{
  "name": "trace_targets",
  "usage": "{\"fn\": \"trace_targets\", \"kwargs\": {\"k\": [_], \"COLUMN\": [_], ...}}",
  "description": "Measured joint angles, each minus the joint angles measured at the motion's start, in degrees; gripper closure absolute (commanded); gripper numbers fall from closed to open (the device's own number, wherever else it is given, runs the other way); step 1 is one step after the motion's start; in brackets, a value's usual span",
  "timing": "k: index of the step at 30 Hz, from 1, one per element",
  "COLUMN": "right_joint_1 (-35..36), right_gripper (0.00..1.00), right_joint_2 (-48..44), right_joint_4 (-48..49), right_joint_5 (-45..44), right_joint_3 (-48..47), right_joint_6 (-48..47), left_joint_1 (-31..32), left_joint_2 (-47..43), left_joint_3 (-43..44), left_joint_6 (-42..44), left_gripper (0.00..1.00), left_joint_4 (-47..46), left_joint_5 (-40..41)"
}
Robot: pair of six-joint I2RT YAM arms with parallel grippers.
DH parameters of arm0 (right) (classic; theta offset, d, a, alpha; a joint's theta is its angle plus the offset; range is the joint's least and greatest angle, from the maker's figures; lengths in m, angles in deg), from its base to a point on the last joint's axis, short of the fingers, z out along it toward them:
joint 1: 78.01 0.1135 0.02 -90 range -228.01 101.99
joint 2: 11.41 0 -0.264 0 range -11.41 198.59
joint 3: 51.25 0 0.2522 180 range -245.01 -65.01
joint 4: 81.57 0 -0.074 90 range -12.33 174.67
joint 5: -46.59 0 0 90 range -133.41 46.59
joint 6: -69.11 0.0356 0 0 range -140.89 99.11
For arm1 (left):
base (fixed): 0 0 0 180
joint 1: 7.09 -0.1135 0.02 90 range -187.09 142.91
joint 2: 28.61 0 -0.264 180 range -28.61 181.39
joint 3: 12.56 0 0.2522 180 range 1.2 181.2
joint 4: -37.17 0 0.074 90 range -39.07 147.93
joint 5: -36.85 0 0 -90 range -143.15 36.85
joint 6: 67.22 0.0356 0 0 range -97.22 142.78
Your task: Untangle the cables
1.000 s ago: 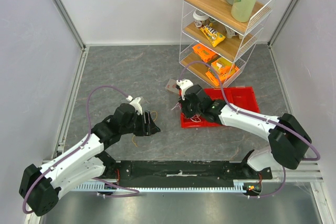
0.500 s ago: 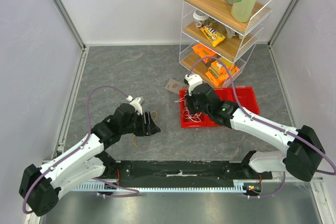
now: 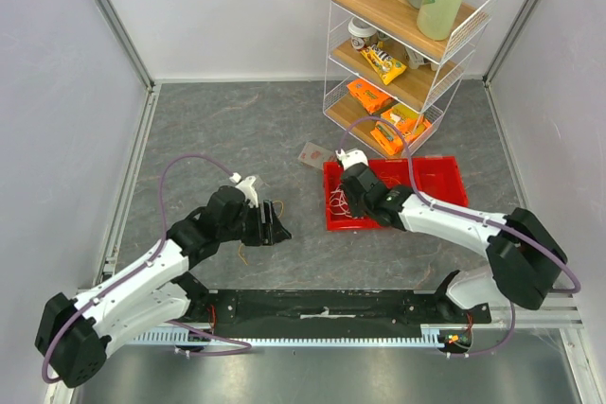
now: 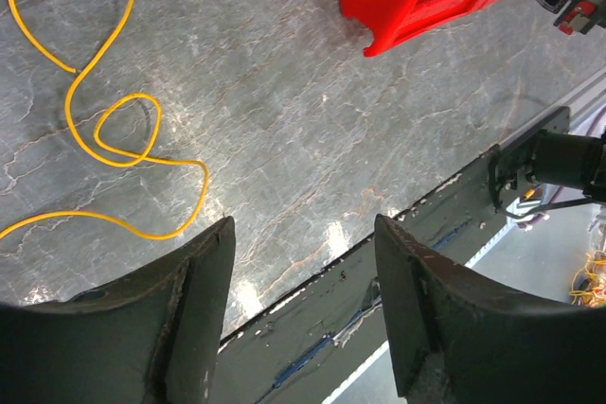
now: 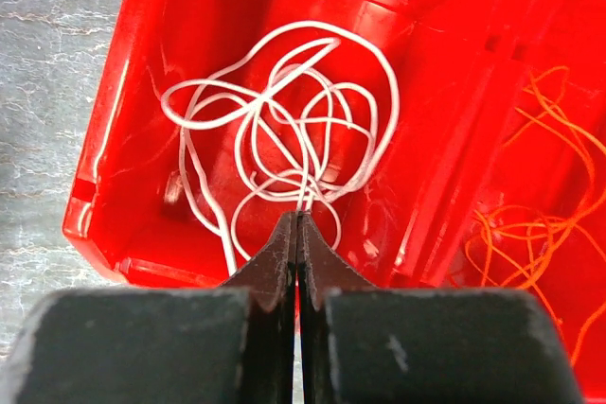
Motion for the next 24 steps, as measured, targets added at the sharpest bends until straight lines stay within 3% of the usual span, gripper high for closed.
{"fn": "trace_targets", "kwargs": {"k": [6, 11, 16, 24], "right_joint_1": [0.0, 0.0, 0.0, 0.0], "right_gripper": [0.97, 0.59, 0.36, 0.3], "right_joint_2": [5.1, 3.3, -5.0, -18.5], "right_joint_4": [0.7, -0.5, -3.1, -3.8], "right_joint_5": [0.6, 1.8, 3.3, 11.3], "right_joint_3": [-1.6, -2.1, -3.0, -3.7], "right_joint_6": [0.0, 0.2, -0.1, 1.5], "left_joint_1": [0.0, 0.0, 0.0, 0.0], "left_joint_2": [5.9, 9.9, 14.4, 16.9], "left_joint_3": [0.4, 1.4, 2.3, 2.4], "left_joint_6": [0.0, 0.0, 0.0, 0.6], "left_gripper": [0.28, 0.38, 0.36, 0.26], "left_joint_4": [-0.1, -0.1, -1.5, -1.6], "left_joint_5": [0.5, 3.0, 3.4, 6.5]}}
